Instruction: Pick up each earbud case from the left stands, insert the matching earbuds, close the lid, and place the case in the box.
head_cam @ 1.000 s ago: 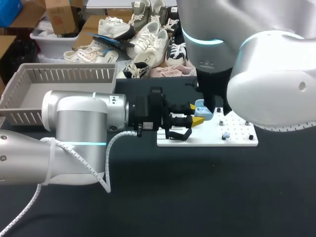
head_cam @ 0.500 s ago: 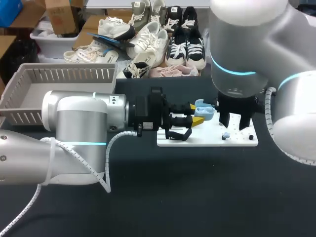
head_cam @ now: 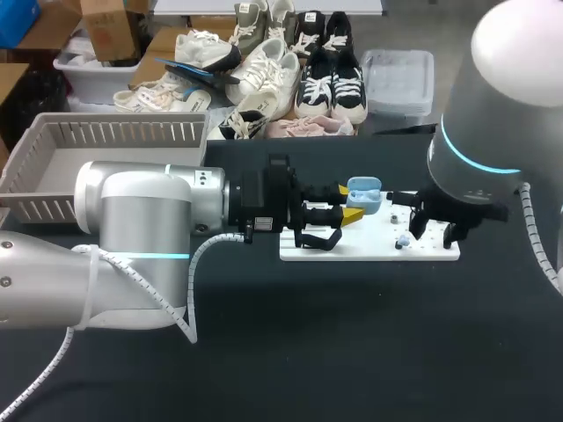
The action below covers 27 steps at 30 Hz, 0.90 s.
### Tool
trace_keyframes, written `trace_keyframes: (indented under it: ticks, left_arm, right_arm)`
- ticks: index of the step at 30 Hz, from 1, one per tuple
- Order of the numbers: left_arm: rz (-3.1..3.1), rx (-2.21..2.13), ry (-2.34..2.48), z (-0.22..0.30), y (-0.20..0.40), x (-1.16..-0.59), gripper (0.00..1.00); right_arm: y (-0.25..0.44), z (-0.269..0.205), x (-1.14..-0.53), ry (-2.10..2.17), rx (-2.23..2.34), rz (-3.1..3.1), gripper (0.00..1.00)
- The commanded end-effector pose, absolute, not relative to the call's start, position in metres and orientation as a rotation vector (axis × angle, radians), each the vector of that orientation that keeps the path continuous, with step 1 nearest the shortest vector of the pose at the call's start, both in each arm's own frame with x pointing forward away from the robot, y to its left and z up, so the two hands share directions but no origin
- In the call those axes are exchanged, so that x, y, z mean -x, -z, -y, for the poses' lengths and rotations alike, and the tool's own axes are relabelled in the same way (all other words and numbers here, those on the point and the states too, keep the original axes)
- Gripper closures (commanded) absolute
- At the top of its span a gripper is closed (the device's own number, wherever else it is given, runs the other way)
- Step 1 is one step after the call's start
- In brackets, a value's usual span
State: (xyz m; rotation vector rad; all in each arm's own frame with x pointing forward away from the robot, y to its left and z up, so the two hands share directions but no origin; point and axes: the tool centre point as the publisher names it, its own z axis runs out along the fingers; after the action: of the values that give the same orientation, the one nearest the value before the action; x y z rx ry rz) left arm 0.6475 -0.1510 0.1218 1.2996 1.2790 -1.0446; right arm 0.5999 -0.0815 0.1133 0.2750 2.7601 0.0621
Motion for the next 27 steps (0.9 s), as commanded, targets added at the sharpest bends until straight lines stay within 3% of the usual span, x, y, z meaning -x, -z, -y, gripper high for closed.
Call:
trace_keyframes:
  ticks: [1,27]
  left_arm:
    - [-1.278,-1.295,1.041,0.151,-0.121,-0.647,1.0]
    - [-1.278,-1.295,1.041,0.151,-0.121,-0.647,1.0]
  right_arm:
    - [-0.095,0.085,-0.609,-0.165,-0.257,-2.747,0.6]
    - [-0.052,0.074,-0.642,-0.305,-0.35,-2.772,0.63]
